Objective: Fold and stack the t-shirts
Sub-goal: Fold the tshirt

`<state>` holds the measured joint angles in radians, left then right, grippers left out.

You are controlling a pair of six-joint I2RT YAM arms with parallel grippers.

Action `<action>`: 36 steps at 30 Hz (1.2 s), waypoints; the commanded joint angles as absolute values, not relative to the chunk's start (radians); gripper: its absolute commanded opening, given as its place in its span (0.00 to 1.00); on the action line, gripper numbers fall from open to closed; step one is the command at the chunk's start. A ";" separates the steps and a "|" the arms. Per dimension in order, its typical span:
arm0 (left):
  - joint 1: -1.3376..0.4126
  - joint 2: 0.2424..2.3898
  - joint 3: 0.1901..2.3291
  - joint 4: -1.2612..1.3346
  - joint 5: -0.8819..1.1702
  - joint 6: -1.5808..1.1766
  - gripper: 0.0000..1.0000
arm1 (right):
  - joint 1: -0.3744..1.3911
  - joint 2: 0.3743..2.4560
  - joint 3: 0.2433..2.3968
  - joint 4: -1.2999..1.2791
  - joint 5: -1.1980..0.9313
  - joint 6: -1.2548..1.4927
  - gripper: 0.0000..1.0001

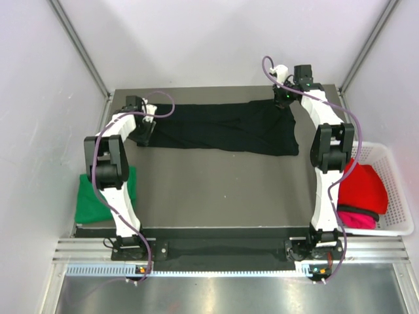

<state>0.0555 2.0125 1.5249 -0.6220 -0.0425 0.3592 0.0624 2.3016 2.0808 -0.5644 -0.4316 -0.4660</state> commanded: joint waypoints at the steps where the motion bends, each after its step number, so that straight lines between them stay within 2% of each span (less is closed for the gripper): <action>1: 0.061 2.063 1.571 -0.584 -0.038 0.341 0.51 | 0.075 2.272 2.079 -0.531 -0.448 -0.456 0.00; 7: 0.066 2.098 1.582 -0.578 -0.043 0.336 0.48 | 0.075 2.266 2.069 -0.531 -0.446 -0.460 0.00; 10: 0.072 2.097 1.569 -0.584 -0.032 0.337 0.26 | 0.075 2.269 2.072 -0.528 -0.446 -0.457 0.00; 11: 0.074 2.092 1.563 -0.587 -0.028 0.339 0.14 | 0.075 2.273 2.075 -0.529 -0.448 -0.457 0.00; 13: 0.075 2.088 1.543 -0.589 -0.026 0.348 0.01 | 0.075 2.276 2.075 -0.528 -0.448 -0.454 0.00; 36: 0.075 1.916 1.321 -0.560 -0.061 0.367 0.00 | 0.069 2.299 2.120 -0.503 -0.429 -0.408 0.00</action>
<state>0.0624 1.9591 1.3548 -0.5301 -0.0399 0.3614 0.0635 2.3016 2.0697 -0.5594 -0.4137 -0.4316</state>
